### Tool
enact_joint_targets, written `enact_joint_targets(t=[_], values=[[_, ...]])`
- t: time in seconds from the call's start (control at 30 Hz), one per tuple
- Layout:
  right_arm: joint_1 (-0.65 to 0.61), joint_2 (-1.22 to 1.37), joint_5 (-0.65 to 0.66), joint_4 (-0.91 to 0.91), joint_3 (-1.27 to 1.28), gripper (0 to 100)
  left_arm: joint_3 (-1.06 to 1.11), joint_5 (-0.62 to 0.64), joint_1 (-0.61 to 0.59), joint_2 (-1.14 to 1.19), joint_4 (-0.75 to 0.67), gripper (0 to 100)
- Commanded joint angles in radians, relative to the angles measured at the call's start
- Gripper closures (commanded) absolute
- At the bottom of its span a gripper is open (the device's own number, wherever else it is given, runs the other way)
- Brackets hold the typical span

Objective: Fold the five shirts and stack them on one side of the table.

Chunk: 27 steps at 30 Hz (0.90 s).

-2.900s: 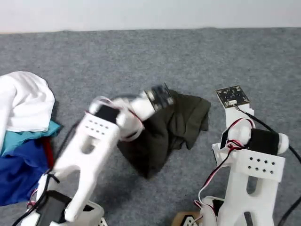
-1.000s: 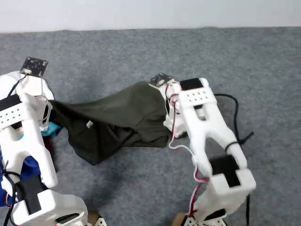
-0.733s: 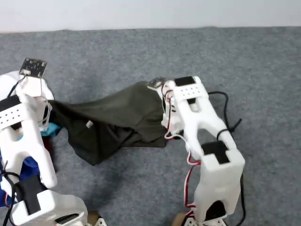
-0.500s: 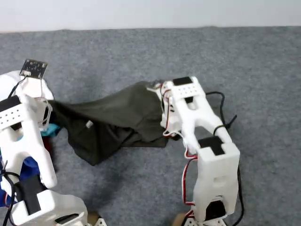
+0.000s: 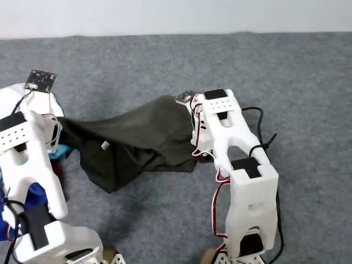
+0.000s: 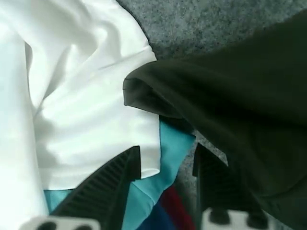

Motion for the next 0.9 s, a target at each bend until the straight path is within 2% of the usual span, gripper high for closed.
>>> enact_joint_targets(t=[0.0,0.13,0.27,0.63,0.87], values=[[-0.007,0.001,0.011,0.005,-0.011,91.9,-0.005,0.008,-0.005,-0.005,-0.003,81],[-0.007,-0.016,0.015,0.012,-0.011,99.3,0.031,0.008,-0.005,-0.006,-0.048,81],[-0.007,-0.097,0.095,0.059,-0.011,98.9,0.071,0.008,-0.005,-0.015,-0.071,81],[0.01,-0.539,0.14,0.064,-0.011,98.9,0.071,0.008,-0.003,-0.017,-0.072,81],[0.136,-0.615,0.141,0.064,-0.011,98.9,0.071,0.008,0.002,-0.025,-0.066,81]])
